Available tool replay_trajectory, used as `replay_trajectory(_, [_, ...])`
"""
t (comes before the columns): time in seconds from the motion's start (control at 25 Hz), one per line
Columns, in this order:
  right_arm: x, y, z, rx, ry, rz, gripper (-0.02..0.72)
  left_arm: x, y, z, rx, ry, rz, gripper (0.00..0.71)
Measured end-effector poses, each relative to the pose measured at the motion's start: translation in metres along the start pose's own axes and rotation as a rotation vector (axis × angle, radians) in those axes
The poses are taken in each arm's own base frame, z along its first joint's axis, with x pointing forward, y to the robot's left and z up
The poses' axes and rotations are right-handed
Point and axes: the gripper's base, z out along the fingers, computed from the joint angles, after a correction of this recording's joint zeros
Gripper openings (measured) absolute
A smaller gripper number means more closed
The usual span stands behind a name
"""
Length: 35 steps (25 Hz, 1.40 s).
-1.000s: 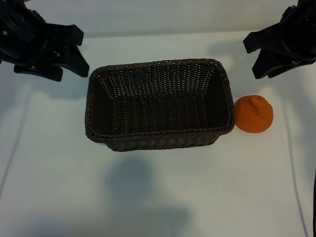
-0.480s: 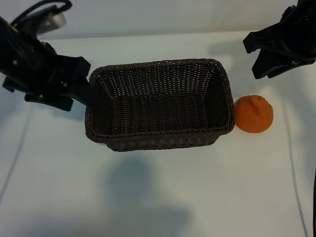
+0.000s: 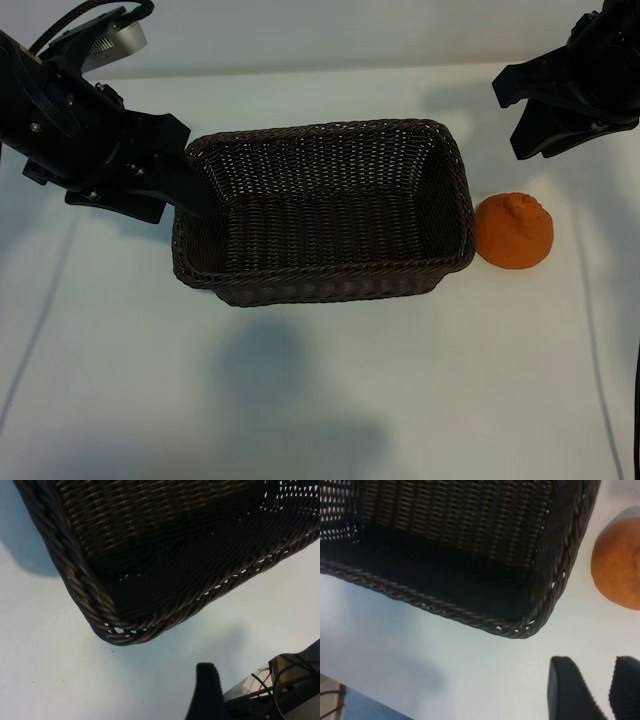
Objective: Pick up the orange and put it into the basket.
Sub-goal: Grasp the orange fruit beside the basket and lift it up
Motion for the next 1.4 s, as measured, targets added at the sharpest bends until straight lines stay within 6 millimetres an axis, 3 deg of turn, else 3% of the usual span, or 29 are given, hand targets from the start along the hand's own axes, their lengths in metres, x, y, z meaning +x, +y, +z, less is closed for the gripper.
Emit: replay_trajectory(1.4, [-0.0030, 0.0000, 0.0000, 0.000, -0.033, 0.000, 0.245, -0.0005, 0.0005, 0.0007, -0.001, -0.008, 0.045, 0.567])
